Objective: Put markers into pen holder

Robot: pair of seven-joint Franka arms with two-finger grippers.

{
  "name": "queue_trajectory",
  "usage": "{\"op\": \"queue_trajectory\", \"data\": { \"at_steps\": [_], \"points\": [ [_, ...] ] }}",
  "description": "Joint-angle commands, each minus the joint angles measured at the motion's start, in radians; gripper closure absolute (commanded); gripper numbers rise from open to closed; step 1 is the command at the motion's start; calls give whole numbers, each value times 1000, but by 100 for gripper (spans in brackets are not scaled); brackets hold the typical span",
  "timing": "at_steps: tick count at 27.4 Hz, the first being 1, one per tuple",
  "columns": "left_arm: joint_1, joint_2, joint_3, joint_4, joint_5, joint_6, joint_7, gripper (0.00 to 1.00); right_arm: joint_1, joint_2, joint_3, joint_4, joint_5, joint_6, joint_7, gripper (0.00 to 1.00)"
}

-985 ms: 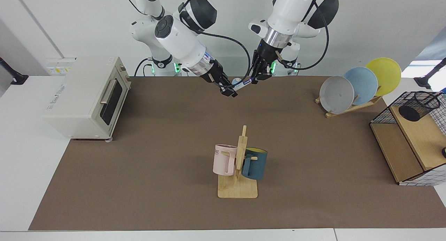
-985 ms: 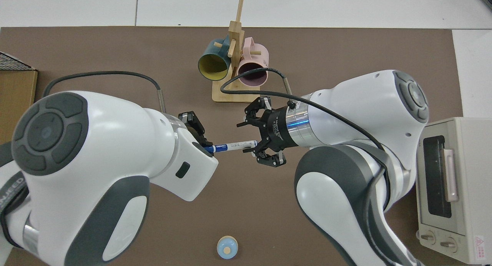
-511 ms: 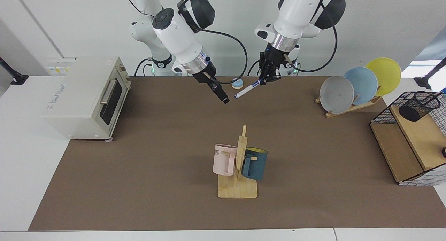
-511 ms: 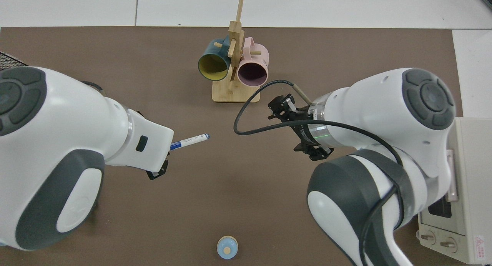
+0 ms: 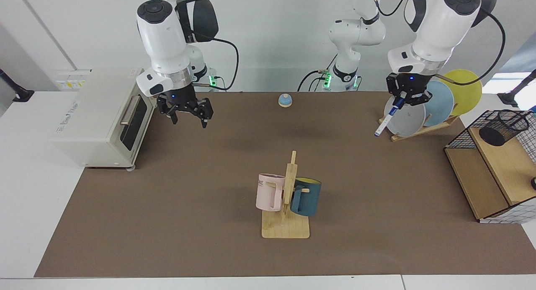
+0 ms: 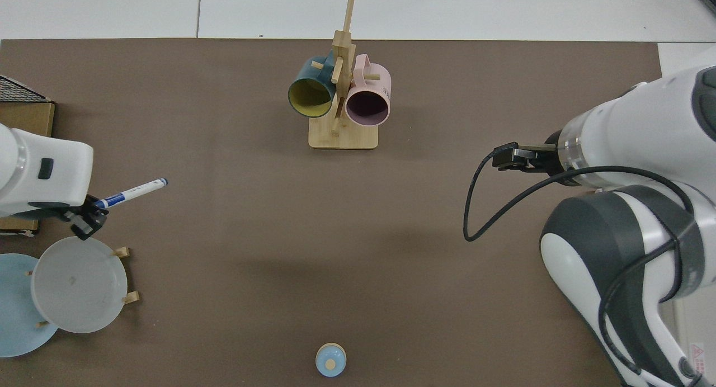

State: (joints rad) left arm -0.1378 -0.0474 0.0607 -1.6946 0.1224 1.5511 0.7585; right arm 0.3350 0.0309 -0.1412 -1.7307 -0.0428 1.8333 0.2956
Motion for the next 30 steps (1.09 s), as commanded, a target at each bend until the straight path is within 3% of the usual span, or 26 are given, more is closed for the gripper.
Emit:
{"op": "queue_trajectory", "data": {
  "at_steps": [1, 11, 20, 30],
  "points": [
    [-5, 27, 85, 88, 127, -49, 186, 100, -108, -49, 14, -13, -14, -37, -294, 0],
    [3, 84, 263, 177, 348, 21, 688, 100, -195, -66, 11, 49, 21, -207, -377, 0],
    [11, 109, 347, 196, 496, 151, 969, 100, -200, -86, 11, 49, 20, -207, -371, 0],
    [34, 188, 361, 273, 608, 319, 1173, 100, -208, -88, 14, 49, 20, -195, -371, 0]
  ]
}}
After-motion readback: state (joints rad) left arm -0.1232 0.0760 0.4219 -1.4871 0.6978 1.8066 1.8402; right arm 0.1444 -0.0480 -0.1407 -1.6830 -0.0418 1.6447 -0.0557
